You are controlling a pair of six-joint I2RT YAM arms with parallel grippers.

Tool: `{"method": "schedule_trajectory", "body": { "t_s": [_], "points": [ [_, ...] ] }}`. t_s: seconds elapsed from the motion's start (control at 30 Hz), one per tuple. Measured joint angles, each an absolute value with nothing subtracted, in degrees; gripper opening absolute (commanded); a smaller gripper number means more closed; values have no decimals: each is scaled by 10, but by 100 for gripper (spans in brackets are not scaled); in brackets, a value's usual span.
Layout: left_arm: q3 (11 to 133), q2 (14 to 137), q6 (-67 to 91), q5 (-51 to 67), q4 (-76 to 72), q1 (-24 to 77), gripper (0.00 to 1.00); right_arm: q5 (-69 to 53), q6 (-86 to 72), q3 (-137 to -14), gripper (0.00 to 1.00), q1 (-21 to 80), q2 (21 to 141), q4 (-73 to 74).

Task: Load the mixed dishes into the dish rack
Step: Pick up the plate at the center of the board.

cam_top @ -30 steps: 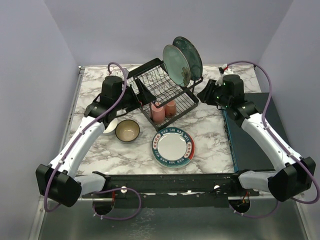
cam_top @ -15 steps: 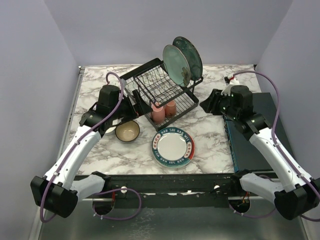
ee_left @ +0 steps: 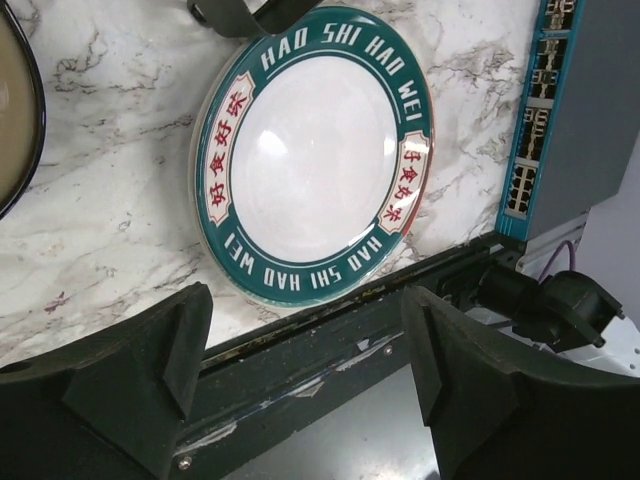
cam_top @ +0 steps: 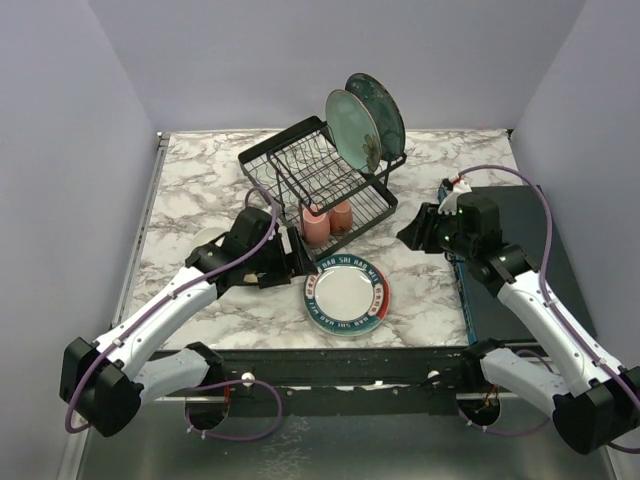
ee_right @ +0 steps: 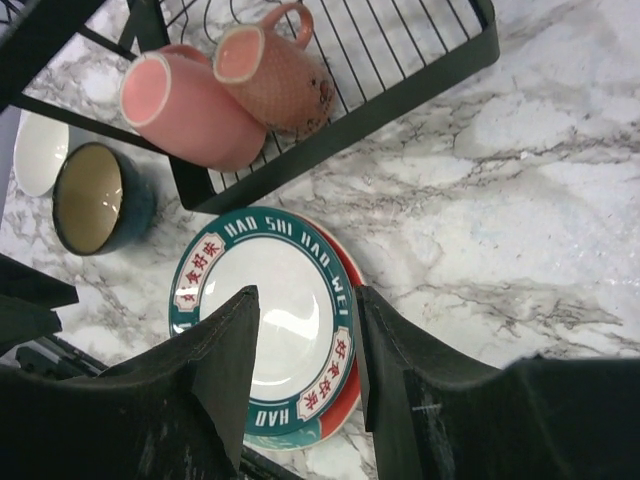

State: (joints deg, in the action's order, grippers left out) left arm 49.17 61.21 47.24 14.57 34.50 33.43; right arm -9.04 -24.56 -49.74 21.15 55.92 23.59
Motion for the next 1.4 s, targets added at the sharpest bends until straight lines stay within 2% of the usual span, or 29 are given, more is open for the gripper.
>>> {"method": "schedule_trajectory", "body": {
  "t_s": [0.37, 0.8, 1.23, 1.4],
  "points": [
    [456, 635, 523, 98, 336, 387, 74, -142, -270, -437, 48, 211, 528, 230],
    [425, 700, 542, 69, 292, 399, 51, -180, -289, -385, 47, 211, 481, 222],
    [414, 728, 542, 44, 278, 400, 43, -185, -296, -379, 47, 211, 475, 222],
    [408, 733, 542, 41, 269, 400, 36, -189, -298, -372, 47, 211, 475, 222]
  ]
}}
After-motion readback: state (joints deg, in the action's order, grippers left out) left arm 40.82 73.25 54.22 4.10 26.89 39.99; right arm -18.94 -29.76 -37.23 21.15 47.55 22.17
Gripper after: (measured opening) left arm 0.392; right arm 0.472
